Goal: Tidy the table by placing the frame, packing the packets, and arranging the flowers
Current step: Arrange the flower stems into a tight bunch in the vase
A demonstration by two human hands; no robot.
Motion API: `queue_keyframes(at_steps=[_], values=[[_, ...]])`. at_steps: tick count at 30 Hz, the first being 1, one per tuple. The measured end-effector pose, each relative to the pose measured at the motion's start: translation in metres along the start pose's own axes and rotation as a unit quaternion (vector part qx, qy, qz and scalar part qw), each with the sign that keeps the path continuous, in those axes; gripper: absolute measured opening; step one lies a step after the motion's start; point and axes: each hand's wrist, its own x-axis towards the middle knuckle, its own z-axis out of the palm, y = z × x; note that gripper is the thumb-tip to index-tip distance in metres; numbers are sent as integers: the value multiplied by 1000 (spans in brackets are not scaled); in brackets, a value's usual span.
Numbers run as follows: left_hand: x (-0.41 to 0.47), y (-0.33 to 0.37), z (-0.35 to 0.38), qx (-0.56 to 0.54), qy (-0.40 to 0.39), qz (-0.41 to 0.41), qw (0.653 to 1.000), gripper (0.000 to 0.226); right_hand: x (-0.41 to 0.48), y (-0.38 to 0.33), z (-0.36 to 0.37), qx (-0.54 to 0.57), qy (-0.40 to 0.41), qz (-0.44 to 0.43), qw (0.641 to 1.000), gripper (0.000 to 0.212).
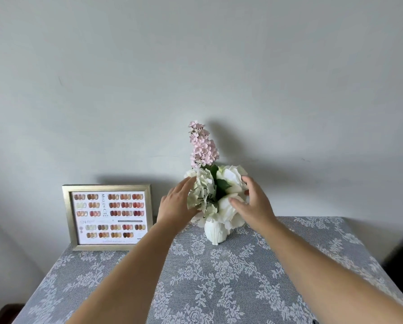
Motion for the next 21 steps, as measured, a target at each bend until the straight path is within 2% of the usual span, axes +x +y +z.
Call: queue_keyframes(at_steps=[5,9,11,16,21], values=[[6,1,-7,4,-9,4,1000,83,-4,-1,5,-45,52,-33,997,61],[-4,2,-8,-87,-12,31,996,89,6,2,-5,-86,117,-61,988,61],[-9,2,-5,-115,-9,37,993,94,11,3,-9,-70,94,-60,991,69],[-6,9,3,-52,0,32,998,99,15,4,-2,-85,-12,-84,993,81],[0,10,3,-51,-8,32,998,98,10,6,5,-77,-1,-88,993,83]])
